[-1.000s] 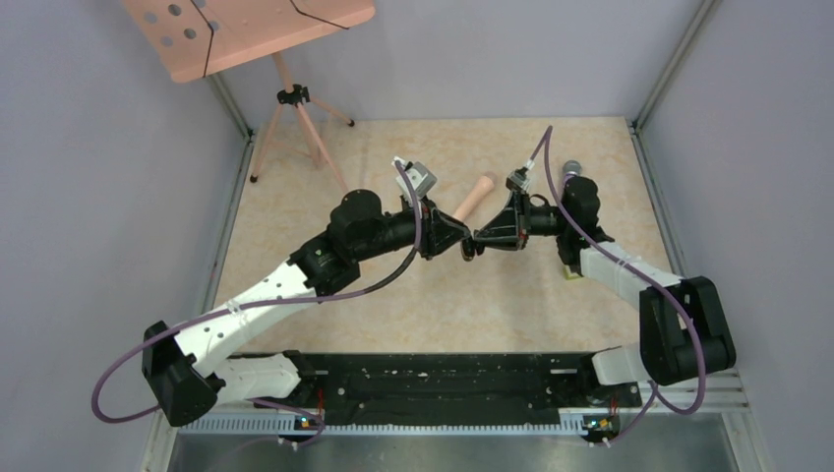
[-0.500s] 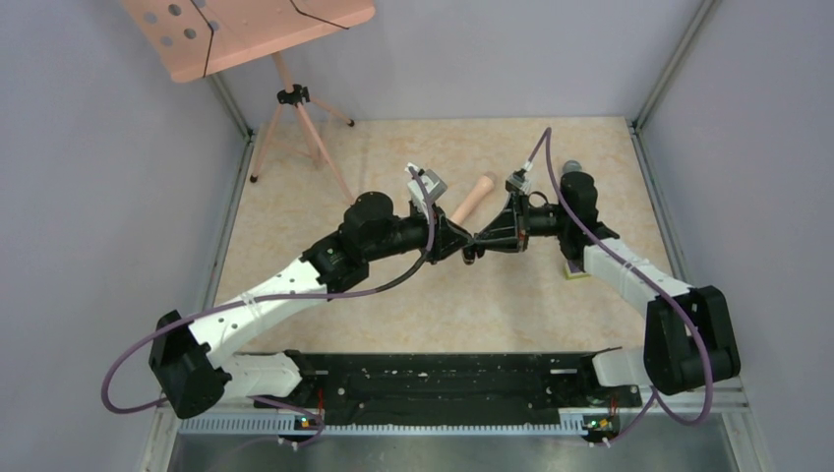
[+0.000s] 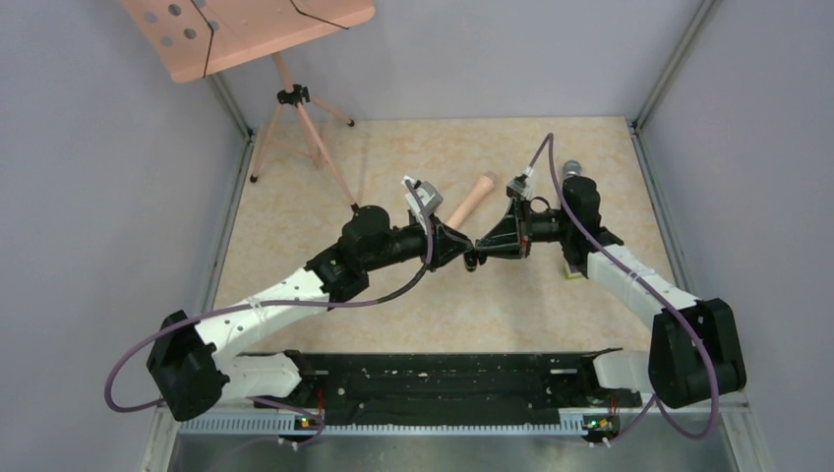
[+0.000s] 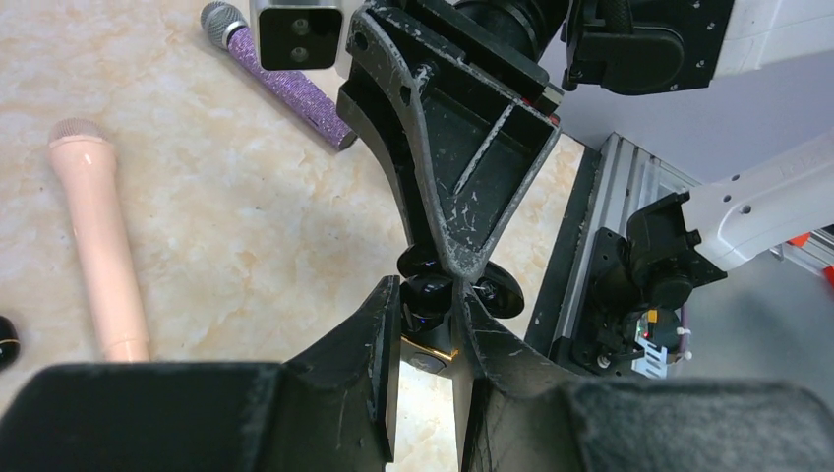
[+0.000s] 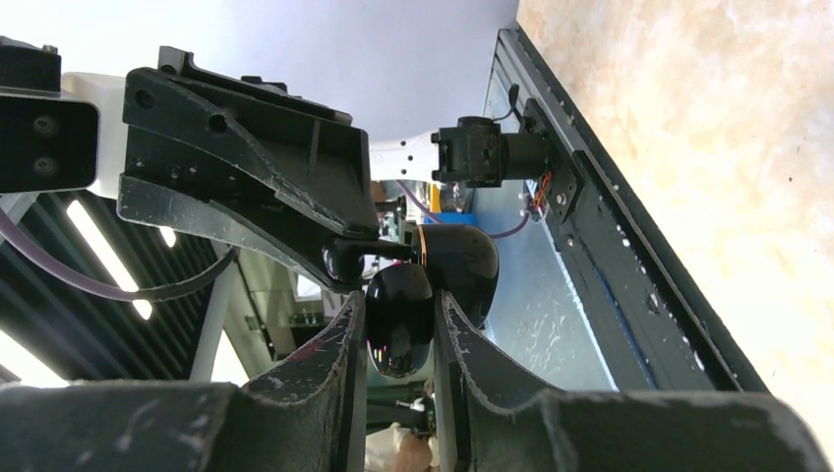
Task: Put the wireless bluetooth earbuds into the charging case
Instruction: Pick up the left earbud from the left side groove of the charging case.
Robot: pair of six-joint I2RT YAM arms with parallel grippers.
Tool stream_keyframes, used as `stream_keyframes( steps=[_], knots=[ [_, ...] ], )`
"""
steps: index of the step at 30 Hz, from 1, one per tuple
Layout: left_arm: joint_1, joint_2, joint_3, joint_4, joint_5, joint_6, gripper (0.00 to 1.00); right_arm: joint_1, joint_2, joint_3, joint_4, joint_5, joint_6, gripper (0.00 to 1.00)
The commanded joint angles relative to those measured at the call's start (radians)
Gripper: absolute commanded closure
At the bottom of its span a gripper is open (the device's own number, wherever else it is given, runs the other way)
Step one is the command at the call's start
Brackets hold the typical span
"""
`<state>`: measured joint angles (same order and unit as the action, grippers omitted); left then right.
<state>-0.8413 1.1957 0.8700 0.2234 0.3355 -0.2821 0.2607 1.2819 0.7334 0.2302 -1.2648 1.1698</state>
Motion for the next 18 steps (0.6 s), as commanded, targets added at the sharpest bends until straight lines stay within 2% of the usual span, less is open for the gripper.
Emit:
stream_keyframes(
  steps=[1,18],
  knots=[
    [0.002,-0.053,-0.037,0.157,0.004,0.049,0.90,0.009,-0.051,-0.022,0.001,-0.012,-0.004,1.00],
    [0.001,-0.102,-0.177,0.384,0.063,0.076,0.90,0.010,-0.097,-0.081,0.027,-0.016,0.007,1.00]
  ],
)
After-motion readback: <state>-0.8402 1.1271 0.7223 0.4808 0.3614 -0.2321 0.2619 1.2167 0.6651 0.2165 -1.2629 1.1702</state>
